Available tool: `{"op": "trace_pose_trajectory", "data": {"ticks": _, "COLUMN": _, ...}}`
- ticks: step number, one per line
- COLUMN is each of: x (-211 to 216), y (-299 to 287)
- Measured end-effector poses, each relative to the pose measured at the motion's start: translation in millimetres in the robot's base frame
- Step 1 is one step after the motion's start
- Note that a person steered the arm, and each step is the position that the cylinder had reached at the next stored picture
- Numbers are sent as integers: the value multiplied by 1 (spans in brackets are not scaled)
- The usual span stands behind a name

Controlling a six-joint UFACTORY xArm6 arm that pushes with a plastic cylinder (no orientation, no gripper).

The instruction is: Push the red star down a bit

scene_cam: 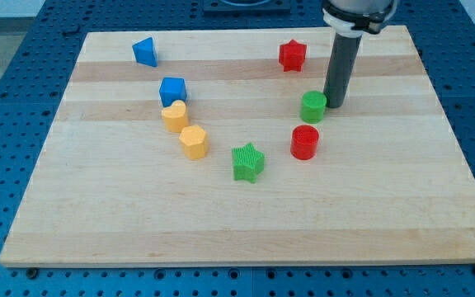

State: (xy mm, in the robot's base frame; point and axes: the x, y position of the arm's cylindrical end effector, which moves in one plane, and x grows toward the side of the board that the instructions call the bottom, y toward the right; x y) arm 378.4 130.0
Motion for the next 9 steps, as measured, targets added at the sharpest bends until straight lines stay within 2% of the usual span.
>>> {"op": "trace_pose_trajectory", "data": {"ticks": 4, "x": -6, "y": 38}}
{"op": "trace_pose_trajectory", "data": {"ticks": 5, "x": -30, "y": 45}}
{"op": "trace_pose_trajectory", "data": {"ticks": 6, "x": -84, "y": 44}}
{"op": "trace_pose_trajectory", "data": {"ticks": 7, "x": -134, "y": 14}}
{"op": "trace_pose_trajectory", "data": {"ticks": 8, "x": -155, "y": -44}}
{"op": "trace_pose_trajectory", "data": {"ticks": 9, "x": -150, "y": -102}}
